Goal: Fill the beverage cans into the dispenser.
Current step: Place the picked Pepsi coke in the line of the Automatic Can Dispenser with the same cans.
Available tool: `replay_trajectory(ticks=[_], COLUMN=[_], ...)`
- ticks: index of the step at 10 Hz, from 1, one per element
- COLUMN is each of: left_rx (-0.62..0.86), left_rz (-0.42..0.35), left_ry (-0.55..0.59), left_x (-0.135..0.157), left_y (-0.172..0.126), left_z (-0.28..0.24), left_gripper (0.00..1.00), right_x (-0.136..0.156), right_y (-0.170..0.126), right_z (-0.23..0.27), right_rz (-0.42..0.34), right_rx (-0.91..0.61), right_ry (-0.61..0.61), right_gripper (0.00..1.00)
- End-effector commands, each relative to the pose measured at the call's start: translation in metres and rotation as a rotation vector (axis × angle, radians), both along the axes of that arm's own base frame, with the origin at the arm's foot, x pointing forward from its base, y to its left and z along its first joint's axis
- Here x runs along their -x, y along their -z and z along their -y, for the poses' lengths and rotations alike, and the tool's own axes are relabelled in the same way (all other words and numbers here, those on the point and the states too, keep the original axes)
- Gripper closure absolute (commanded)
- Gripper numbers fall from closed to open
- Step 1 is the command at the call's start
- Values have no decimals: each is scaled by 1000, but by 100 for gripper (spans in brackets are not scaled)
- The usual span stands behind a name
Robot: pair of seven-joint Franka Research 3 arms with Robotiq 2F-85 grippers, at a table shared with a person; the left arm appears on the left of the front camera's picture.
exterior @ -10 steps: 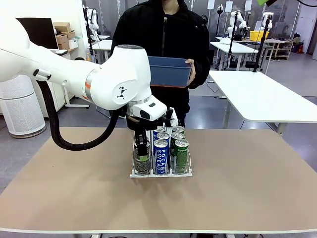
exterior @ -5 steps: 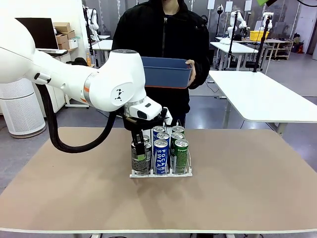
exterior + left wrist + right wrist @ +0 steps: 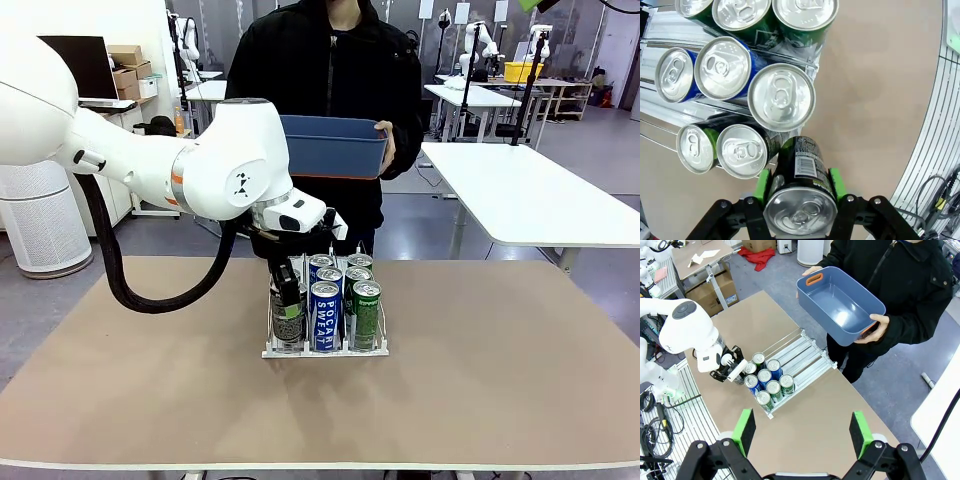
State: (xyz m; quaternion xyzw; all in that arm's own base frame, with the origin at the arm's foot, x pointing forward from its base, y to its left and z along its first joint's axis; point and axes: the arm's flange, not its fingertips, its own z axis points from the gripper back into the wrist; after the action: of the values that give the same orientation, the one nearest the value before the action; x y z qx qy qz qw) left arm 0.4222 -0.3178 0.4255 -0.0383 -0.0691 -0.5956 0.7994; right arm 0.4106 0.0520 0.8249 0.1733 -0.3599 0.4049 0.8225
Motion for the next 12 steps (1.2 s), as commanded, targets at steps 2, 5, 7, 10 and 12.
replay_trajectory(ticks=[2, 5, 7, 10, 12], left_rx=[60, 35, 20, 14, 11], left_rz=[46, 84, 87, 110, 106], left_ry=[-54, -114, -133, -171, -174], left_x=[-24, -32, -33, -36, -40], left_y=[10, 19, 24, 32, 33], left_z=[2, -1, -1, -3, -4], left_gripper=[42, 42, 42, 42, 42], right_x=[0, 0, 0, 0, 0], right_y=[1, 1, 1, 1, 1], right_z=[0, 0, 0, 0, 0], right_rz=[-3, -3, -3, -3, -3], right_rx=[-2, -2, -2, -2, -2], right_ry=[0, 0, 0, 0, 0], right_gripper=[0, 0, 0, 0, 0])
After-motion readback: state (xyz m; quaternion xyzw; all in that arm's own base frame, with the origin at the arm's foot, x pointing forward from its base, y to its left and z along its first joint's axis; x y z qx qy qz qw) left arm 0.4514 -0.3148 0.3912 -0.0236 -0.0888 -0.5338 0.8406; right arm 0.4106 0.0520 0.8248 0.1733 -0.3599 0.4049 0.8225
